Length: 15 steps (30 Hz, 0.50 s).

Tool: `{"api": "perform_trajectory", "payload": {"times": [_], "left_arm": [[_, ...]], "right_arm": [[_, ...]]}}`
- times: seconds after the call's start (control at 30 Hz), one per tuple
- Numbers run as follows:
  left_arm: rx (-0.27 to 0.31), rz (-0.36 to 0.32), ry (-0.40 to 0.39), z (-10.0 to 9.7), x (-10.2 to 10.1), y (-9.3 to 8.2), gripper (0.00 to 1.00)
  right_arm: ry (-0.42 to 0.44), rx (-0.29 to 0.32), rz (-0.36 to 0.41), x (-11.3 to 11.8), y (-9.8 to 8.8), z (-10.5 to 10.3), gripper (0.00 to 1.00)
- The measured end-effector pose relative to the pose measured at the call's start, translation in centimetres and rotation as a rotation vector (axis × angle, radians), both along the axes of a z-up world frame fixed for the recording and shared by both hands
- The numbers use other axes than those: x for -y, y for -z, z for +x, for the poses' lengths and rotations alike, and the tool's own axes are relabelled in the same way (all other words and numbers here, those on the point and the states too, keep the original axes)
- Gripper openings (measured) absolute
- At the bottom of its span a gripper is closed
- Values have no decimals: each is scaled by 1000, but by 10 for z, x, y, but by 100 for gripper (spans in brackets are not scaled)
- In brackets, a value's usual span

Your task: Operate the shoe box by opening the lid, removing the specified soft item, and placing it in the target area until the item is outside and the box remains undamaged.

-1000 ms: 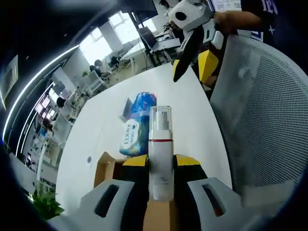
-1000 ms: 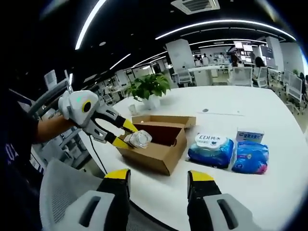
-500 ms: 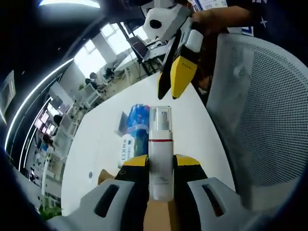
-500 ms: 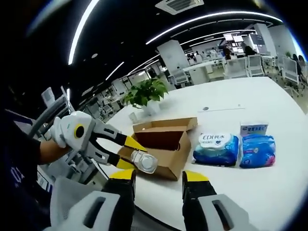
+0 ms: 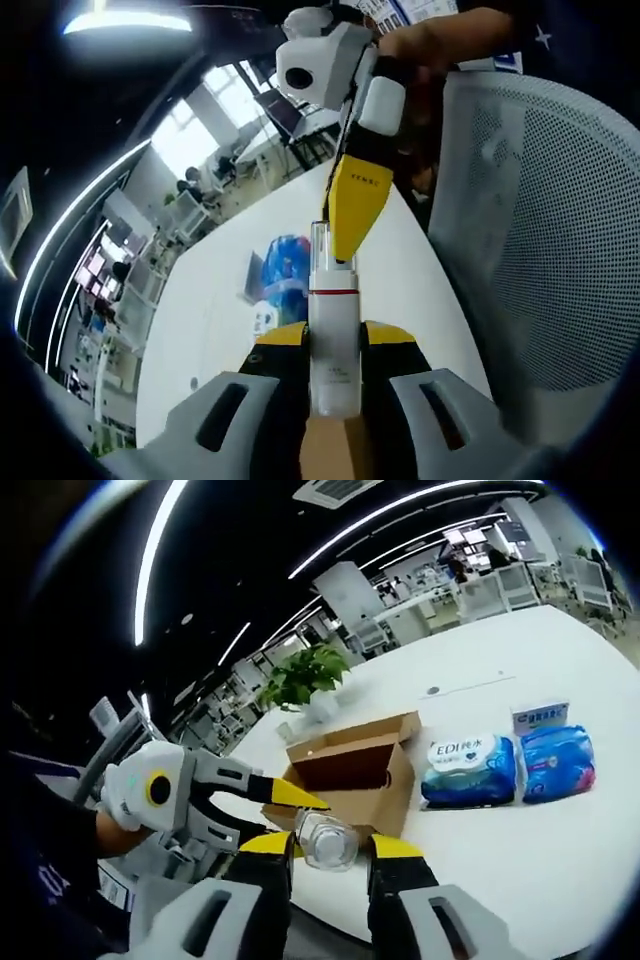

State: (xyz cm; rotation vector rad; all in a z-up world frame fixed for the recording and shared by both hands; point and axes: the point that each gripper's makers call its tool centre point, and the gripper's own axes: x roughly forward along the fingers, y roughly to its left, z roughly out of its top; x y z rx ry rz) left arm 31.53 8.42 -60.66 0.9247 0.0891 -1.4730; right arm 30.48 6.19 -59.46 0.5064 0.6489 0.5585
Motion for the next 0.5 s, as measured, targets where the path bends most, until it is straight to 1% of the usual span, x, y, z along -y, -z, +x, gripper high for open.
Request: {"api": "perform_trajectory", "payload": {"times": [0.03, 0.13, 0.3, 0.43, 0.5], "left_arm": [[5, -1, 5, -1, 1, 1, 17], [16, -5, 11, -2, 3, 1, 17], [28, -3, 23, -1, 5, 2, 17], [65, 0, 31, 1, 7, 2, 17], [83, 0, 32, 2, 7, 4, 17]], "right_arm": [[7, -15, 14, 0, 1, 0, 22], [15, -25, 30, -1, 2, -1, 19], [33, -58, 57, 1, 3, -1, 18], [44, -74, 65, 2, 4, -1, 17], [58, -90, 95, 2, 3, 0, 16]]}}
